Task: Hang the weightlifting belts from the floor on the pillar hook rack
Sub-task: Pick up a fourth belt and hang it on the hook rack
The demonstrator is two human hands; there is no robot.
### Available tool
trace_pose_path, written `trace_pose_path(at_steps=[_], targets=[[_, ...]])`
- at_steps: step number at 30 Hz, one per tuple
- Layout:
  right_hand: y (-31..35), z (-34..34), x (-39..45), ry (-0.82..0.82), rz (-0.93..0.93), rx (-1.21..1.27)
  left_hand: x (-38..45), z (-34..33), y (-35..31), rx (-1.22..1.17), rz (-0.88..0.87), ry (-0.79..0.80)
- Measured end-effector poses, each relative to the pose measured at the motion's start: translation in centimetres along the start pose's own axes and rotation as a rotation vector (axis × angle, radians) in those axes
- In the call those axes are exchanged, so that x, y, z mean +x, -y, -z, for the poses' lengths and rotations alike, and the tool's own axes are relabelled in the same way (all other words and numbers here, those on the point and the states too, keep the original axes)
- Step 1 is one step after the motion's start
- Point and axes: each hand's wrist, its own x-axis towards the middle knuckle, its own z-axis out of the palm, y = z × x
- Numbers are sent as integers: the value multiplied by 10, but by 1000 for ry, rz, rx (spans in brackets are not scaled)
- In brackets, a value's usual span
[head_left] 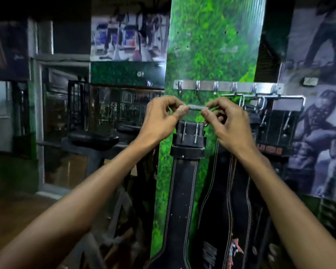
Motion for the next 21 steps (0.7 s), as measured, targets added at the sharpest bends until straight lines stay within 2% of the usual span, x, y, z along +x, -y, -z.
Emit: trace_pose_path(at_steps=[6,10,15,21], targets=[[-26,5,62,-60,35,-216,70,-22,11,289,-126,51],[-46,-9,87,-98,-2,-305,99,-34,27,419,-116,53],[-61,-27,107,-149,-47,-457,119,-48,38,728,-161,43],[-73,-40,107,-166,9,-642,105,-63,54,760,-127,-33]])
